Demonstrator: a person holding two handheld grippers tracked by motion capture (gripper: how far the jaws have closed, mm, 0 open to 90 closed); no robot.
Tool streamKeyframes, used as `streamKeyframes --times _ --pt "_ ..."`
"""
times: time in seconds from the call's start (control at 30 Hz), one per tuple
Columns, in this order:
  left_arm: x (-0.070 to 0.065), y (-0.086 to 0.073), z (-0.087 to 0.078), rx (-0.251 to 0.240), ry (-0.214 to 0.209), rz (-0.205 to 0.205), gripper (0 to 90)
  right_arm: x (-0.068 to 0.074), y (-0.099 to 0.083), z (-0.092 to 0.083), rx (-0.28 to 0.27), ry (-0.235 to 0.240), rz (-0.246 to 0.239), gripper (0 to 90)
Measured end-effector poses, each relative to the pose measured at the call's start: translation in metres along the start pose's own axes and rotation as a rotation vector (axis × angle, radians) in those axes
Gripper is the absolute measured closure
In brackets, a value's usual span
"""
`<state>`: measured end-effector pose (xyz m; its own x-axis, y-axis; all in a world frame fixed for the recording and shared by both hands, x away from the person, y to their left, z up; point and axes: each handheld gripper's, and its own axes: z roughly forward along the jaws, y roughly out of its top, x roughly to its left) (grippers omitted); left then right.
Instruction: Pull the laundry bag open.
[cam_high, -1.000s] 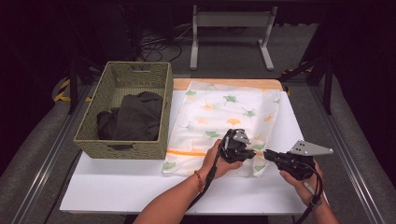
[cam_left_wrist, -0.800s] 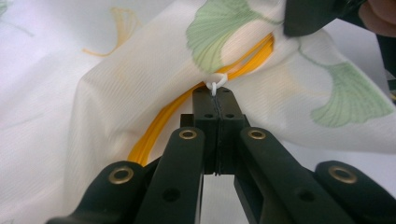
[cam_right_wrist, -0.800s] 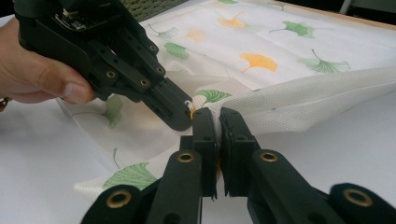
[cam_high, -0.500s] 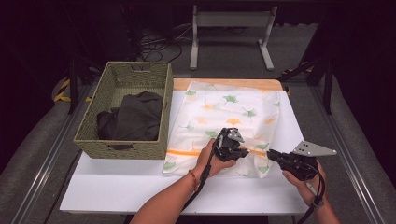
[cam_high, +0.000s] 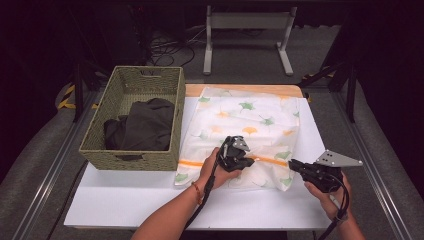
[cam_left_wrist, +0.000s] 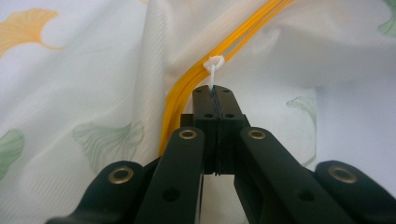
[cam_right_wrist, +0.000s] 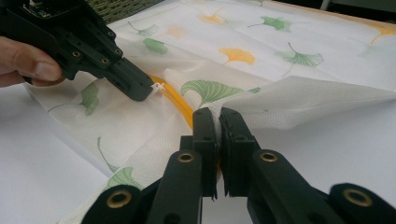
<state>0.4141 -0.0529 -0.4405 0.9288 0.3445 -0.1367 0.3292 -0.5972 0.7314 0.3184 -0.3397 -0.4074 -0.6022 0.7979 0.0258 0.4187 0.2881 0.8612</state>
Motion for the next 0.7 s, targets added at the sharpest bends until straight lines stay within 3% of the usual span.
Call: streamKeyframes --times 0.17,0.53,0.7 --pt "0.002 -0.007 -0.009 0.008 0.013 0.001 90.0 -0.002 -0.001 0.0 0.0 -0.007 0.003 86.1" --pt "0.0 -0.022 -0.025 0.0 0.083 0.025 90.0 -0.004 0.0 -0.001 0.001 -0.034 0.01 86.1" --pt "0.002 -0.027 -0.033 0.006 0.101 0.011 90.0 -0.006 -0.001 -0.001 0.003 -0.046 0.014 86.1"
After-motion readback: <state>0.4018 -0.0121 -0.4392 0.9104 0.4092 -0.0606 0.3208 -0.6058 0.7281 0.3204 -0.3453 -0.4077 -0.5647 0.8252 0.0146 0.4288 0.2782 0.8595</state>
